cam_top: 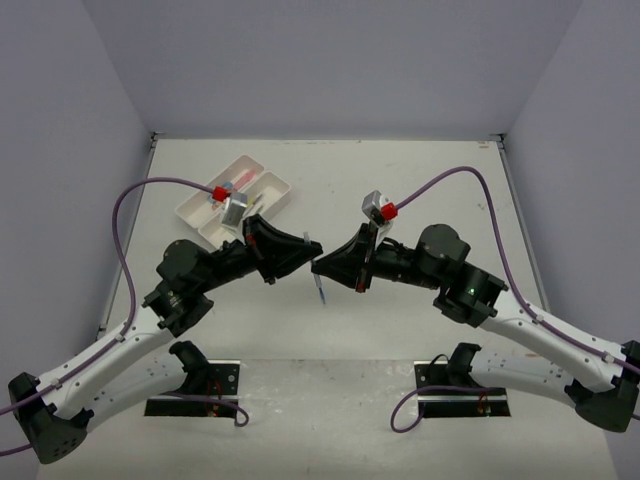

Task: Sort the stationery into containers
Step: Close the pen cap on the pen.

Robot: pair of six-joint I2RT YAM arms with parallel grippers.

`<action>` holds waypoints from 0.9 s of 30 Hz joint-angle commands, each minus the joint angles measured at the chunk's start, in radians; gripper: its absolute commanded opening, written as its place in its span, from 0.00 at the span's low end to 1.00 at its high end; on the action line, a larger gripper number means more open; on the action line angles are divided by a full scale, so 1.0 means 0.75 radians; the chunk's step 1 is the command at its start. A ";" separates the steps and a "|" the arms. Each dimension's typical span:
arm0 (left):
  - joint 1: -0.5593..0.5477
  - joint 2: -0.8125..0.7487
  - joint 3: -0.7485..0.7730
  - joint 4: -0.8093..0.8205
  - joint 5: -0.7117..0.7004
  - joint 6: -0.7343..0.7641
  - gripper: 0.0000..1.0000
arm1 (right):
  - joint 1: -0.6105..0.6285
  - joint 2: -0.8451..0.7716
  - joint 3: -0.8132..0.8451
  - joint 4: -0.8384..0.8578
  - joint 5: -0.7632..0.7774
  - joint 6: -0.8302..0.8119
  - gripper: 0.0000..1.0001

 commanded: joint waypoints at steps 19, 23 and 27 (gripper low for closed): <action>0.005 0.027 -0.004 0.136 0.083 -0.072 0.21 | 0.010 -0.086 -0.017 0.240 0.037 0.055 0.00; 0.005 0.012 0.007 0.132 0.085 -0.072 0.24 | 0.010 -0.070 -0.007 0.240 0.027 0.058 0.00; 0.005 -0.005 0.018 0.129 0.095 -0.067 0.30 | 0.010 -0.061 -0.008 0.250 0.028 0.059 0.00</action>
